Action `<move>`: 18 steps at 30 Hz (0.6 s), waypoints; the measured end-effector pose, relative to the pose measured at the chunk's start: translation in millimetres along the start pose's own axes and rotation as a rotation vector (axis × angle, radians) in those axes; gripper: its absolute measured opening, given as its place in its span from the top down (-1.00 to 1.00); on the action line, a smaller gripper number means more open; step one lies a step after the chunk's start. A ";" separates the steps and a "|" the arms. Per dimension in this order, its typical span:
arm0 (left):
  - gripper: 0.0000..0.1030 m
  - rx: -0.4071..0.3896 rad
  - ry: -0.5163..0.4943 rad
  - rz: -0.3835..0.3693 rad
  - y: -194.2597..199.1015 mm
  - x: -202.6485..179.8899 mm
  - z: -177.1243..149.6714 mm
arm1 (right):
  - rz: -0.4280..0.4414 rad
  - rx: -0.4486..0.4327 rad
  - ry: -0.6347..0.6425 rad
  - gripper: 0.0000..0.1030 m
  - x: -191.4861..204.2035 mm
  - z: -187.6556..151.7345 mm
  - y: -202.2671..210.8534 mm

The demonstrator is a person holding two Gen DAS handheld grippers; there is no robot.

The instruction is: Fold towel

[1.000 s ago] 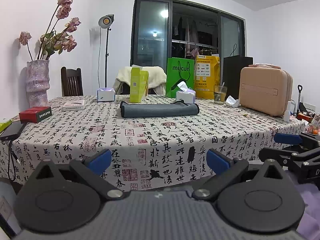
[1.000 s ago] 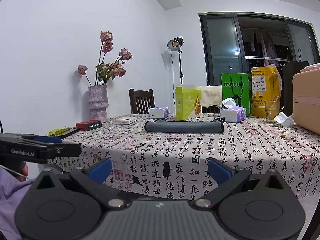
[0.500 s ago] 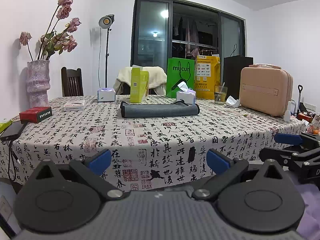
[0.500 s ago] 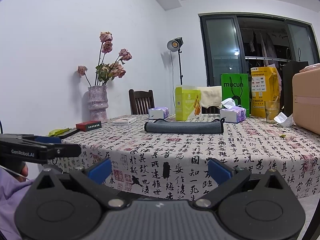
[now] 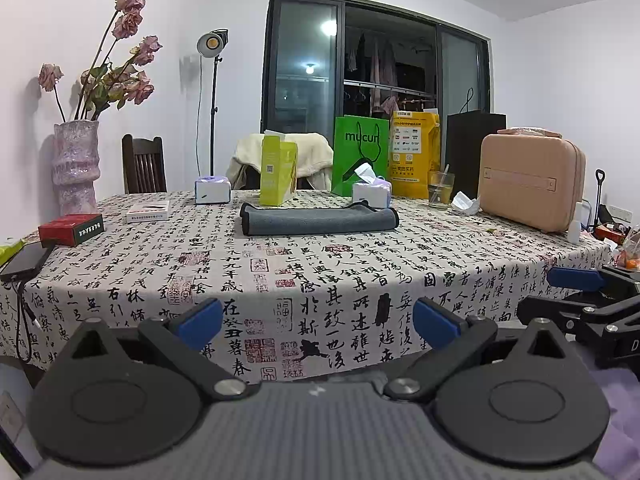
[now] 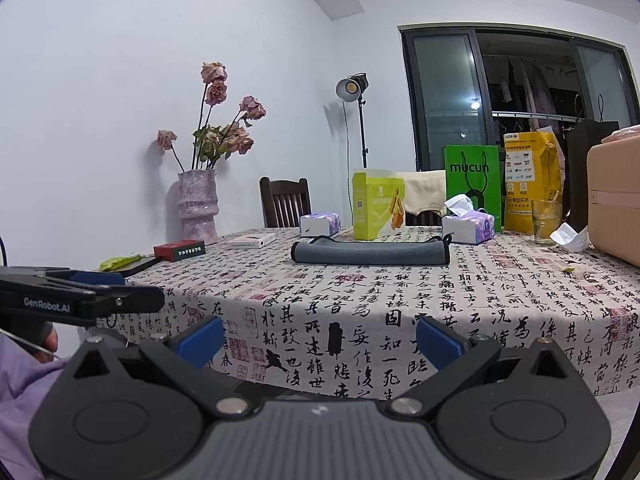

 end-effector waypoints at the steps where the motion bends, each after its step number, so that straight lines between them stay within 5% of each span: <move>1: -1.00 0.000 0.000 0.000 0.2 -0.5 -0.3 | -0.001 -0.001 0.001 -1.00 0.9 0.3 0.1; 18: -1.00 -0.001 0.000 0.000 0.1 -0.6 -0.4 | 0.000 -0.003 0.000 -1.00 1.3 1.1 0.1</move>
Point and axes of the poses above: each gripper's, at about its wrist camera, not at the fingertips, and y roughly against the way its jaws point, x to its left, z to its top, the point moved 4 cm from there along -y, roughly the way its jaws point, and after that the axes turned 10 degrees about y, right-handed, at the moved point
